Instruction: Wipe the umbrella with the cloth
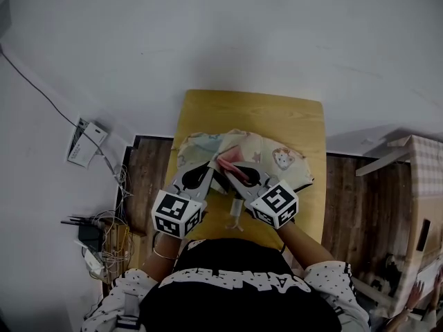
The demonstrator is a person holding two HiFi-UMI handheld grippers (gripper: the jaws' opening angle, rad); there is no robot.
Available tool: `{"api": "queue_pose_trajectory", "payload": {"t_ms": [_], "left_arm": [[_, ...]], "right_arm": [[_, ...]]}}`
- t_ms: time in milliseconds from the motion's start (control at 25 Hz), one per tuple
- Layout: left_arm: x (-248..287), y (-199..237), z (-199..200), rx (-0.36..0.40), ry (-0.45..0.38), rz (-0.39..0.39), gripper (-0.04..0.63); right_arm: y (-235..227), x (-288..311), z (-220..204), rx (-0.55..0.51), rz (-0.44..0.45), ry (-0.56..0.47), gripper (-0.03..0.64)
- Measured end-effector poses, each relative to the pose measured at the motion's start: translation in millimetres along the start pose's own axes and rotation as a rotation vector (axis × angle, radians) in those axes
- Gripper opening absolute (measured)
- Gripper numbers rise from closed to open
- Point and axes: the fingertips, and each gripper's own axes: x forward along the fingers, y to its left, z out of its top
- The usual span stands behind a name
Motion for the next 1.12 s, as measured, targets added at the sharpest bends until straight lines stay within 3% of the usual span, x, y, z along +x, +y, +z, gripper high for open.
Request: {"api": "queue_pose_trajectory", "payload": {"t_ms": [440, 760, 920, 1120], "left_arm": [[-3, -4, 2, 0.003, -0.005, 0.006, 0.0], [-1, 0, 3, 0.004, -0.005, 0.016, 0.0], [1, 2, 3, -0.001, -0.005, 0.02, 0.0], [5, 1, 5, -0.005, -0.005, 0.017, 0.0]], "right_arm": [[30, -11, -1, 0.001, 0.067, 0.008, 0.034], [36, -34, 21, -0.005, 0.074, -0.057, 0.034], [20, -50, 36, -0.057, 0.026, -0.1, 0.034], [-31, -67, 43, -0.071, -0.115, -0.128, 0.034]]}}
